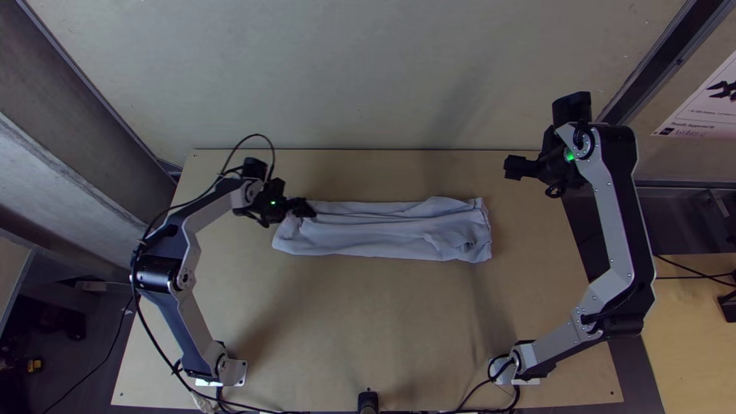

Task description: Fold the t-shirt

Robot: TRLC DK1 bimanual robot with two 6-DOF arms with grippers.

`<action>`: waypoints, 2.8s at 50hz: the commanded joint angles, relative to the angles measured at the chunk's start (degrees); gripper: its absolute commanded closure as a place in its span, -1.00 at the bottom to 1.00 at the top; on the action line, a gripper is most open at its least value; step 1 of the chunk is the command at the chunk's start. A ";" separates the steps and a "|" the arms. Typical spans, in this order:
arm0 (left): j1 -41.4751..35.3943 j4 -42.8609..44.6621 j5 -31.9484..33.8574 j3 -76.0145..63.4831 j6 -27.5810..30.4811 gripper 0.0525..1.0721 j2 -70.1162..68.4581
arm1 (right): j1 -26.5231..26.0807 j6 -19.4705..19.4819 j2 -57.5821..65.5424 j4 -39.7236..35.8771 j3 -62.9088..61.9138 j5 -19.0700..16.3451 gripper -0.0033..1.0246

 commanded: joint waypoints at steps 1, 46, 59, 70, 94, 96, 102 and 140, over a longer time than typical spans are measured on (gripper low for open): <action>-4.29 -0.28 -3.97 -1.63 -3.46 -0.91 4.68 | -0.10 1.28 -2.54 -0.67 -1.94 -0.30 -0.93; 15.22 -7.05 -30.16 -1.89 17.46 0.95 -5.78 | 2.62 5.68 -7.28 5.93 -15.92 -0.30 -0.93; 24.45 -7.31 -41.94 0.83 33.80 0.95 -9.38 | 2.62 6.29 -7.28 6.45 -16.97 -0.30 -0.93; 20.67 -8.10 -51.25 1.88 38.29 0.95 -15.09 | 2.71 7.17 -7.98 6.45 -18.82 -0.30 -0.93; -5.88 -30.25 -61.45 17.62 22.47 0.95 -11.93 | 1.22 7.52 -13.61 7.16 -25.32 -0.21 -0.93; -7.63 -31.57 -61.45 19.29 20.88 0.95 -10.61 | 0.78 7.52 -14.23 7.42 -26.11 -0.21 -0.93; -12.38 -35.79 -61.45 24.56 15.70 0.95 -5.25 | 0.16 7.44 -15.72 7.77 -28.05 -0.21 -0.93; -24.86 -28.93 -29.63 53.74 -19.37 -0.92 17.87 | 3.33 7.87 -25.74 11.64 -43.17 -0.30 -0.93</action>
